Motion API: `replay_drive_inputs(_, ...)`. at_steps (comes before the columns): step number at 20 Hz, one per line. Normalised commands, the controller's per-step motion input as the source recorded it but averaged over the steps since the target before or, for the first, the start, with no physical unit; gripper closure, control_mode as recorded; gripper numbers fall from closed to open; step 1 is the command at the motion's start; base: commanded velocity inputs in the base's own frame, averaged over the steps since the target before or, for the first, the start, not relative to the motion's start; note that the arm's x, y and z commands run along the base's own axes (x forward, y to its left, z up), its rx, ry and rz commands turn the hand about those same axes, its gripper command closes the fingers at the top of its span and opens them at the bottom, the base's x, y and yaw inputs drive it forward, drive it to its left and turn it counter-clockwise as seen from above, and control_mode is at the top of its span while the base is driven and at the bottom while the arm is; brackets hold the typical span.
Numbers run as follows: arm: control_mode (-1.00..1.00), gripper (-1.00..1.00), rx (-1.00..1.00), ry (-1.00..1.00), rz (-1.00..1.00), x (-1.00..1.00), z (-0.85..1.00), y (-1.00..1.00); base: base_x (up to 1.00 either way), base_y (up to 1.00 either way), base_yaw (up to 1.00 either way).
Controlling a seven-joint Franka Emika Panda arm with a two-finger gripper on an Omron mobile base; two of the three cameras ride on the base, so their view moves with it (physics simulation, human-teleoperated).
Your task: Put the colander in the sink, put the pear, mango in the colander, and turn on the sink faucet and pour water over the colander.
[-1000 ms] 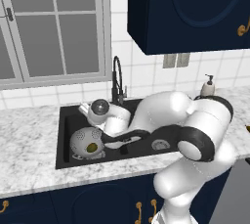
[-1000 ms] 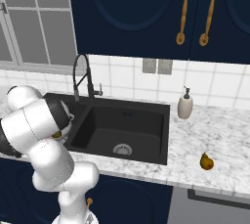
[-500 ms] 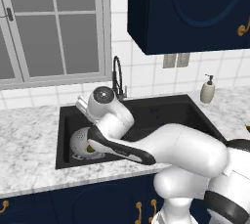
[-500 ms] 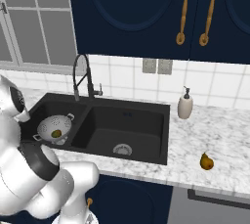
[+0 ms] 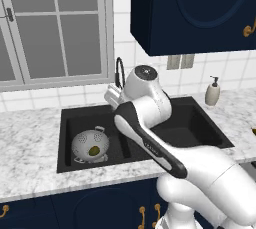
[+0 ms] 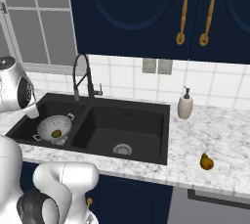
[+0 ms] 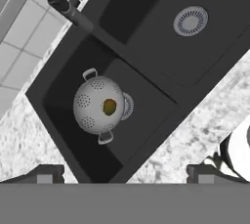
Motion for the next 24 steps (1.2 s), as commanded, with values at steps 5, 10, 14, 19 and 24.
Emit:
replay_drive_inputs(5,-1.0,-1.0,0.01,0.09,0.0,0.0,0.31,-1.0,0.0,0.0,0.0)
replay_drive_inputs(10,-1.0,-1.0,0.0,0.07,0.0,0.02,0.11,-1.0,0.0,0.0,0.0)
replay_drive_inputs(14,-1.0,-1.0,0.0,0.0,0.0,0.07,-0.24,-1.0,0.0,0.0,0.0)
replay_drive_inputs(19,-1.0,-1.0,0.0,0.06,-0.04,0.27,-0.4,-1.0,0.0,0.0,0.0)
replay_drive_inputs(24,-1.0,-1.0,0.0,0.19,-0.08,0.3,-0.21,-1.0,0.0,0.0,0.0)
